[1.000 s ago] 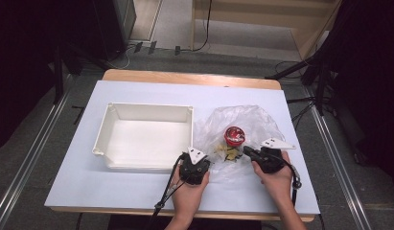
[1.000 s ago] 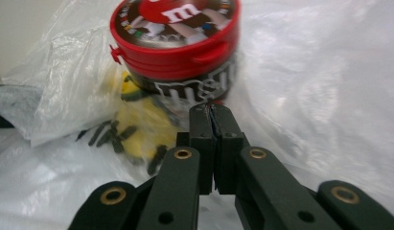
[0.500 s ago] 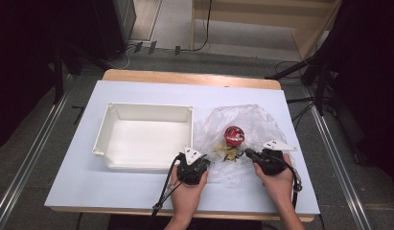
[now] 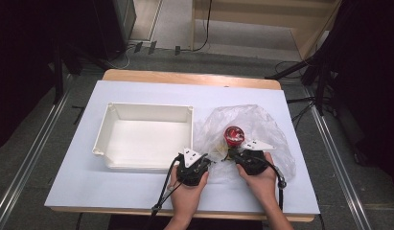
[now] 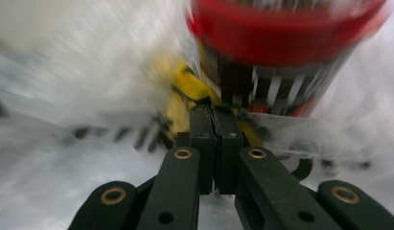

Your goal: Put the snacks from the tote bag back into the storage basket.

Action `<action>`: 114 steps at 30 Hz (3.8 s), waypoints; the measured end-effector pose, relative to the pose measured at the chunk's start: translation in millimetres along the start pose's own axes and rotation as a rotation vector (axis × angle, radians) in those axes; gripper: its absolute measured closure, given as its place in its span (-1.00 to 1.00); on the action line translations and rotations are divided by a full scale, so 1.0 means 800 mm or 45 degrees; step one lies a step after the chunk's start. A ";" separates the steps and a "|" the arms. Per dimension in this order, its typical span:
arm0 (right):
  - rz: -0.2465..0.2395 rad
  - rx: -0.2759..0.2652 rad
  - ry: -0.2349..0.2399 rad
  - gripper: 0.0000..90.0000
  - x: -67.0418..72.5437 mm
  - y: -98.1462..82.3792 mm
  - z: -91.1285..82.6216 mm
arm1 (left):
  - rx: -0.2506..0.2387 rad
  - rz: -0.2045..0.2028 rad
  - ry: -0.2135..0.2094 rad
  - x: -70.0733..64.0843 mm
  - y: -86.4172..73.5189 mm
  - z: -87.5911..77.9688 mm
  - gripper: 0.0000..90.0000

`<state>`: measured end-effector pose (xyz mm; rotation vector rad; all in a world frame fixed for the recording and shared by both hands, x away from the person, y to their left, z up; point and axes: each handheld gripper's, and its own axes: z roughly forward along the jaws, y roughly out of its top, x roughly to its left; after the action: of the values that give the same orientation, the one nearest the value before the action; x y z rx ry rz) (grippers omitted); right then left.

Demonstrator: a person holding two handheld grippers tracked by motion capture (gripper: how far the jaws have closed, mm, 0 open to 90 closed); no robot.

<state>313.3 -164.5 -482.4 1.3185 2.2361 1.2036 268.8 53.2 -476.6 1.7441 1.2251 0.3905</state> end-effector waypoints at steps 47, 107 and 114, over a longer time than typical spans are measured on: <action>0.031 -0.141 -0.160 -0.39 -0.013 0.026 0.010 | -0.021 0.004 -0.016 0.000 -0.001 -0.002 0.86; 0.091 -0.166 -0.156 -0.42 -0.014 0.053 0.025 | 0.037 0.024 -0.008 -0.002 0.000 0.003 1.00; 0.053 -0.189 -0.158 -0.41 -0.011 0.057 0.011 | 0.037 0.024 -0.006 -0.003 0.000 0.003 1.00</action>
<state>349.9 -156.9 -454.1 1.3489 2.0026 1.2398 269.1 50.4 -477.4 1.7818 1.2170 0.3811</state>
